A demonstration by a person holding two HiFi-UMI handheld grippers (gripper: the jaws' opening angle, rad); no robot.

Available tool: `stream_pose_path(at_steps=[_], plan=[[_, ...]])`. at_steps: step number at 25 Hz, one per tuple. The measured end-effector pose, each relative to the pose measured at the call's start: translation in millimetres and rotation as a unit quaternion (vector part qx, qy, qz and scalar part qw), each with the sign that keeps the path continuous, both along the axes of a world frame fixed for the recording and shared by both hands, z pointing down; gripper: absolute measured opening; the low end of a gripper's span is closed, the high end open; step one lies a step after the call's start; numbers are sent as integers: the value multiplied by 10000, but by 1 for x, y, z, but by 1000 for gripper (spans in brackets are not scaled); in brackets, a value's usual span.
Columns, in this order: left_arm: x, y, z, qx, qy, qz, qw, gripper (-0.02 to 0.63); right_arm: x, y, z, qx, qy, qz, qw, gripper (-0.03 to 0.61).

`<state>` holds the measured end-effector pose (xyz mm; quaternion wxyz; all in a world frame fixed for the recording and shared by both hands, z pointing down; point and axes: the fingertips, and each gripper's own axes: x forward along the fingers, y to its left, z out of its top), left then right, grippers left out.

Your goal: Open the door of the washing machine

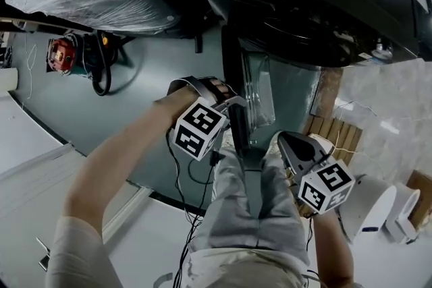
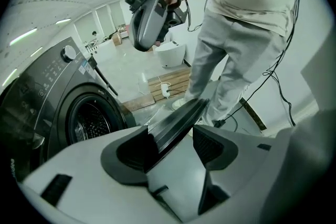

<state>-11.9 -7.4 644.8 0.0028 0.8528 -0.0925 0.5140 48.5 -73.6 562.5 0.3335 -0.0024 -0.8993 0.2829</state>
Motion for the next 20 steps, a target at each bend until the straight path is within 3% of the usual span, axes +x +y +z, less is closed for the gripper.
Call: stream_pose_path(at_steps=[7,11,14,16,18,20], plan=[[-31,28,5,134,-50,661,9977,272,-66,40,5,-55,-96,-406,9991,23],[-49,41,-2,425,-82,540,9976,276,-95,55,2,-85,-162,-534,9984,23],[-65,55,-12,525,213,-45,9984,279,-110,64,0,-75,-165,-671,9976,23],[-78,59,-19,430,605,-720,9946,282,-116,68,2,-64,-116,-763,9970,23],[-94,63,-23,269,995,-1583,9820,282,-124,73,0,-42,-121,-875,9961,23],[-113,65,-21,109,1338,-2540,9578,282,-132,76,-1,-36,-122,-933,9956,23]])
